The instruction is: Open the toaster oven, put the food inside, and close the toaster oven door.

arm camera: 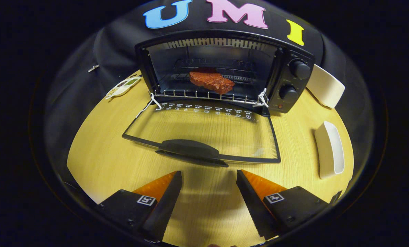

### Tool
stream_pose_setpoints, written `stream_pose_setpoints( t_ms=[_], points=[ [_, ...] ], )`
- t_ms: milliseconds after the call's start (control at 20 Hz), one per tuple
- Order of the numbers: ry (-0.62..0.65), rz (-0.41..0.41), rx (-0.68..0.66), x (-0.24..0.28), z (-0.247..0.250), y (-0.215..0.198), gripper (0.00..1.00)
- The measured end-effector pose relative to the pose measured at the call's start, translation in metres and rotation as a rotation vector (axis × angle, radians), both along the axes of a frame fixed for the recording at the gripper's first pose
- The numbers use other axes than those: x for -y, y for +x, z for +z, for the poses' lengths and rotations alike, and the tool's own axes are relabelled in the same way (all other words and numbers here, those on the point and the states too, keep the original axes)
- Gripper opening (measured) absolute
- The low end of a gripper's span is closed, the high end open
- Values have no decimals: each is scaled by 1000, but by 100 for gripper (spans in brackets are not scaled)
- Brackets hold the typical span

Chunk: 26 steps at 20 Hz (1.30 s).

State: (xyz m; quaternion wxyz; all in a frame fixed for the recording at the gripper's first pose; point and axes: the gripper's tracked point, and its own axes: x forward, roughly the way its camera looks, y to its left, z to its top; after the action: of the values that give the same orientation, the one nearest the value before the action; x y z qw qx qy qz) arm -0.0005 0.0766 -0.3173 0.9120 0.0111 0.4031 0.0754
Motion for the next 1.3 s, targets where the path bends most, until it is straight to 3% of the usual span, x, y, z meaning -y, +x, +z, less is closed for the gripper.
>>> stream_pose_setpoints(
  t_ms=[200, 600, 1050, 1300],
  points=[
    [1, 48, 21, -6, 4, 5, 99],
    [46, 31, 139, -4, 49, 16, 99],
    [131, 0, 300, 3, 135, 83, 99],
    [43, 10, 387, 8, 165, 111, 99]
  ],
)
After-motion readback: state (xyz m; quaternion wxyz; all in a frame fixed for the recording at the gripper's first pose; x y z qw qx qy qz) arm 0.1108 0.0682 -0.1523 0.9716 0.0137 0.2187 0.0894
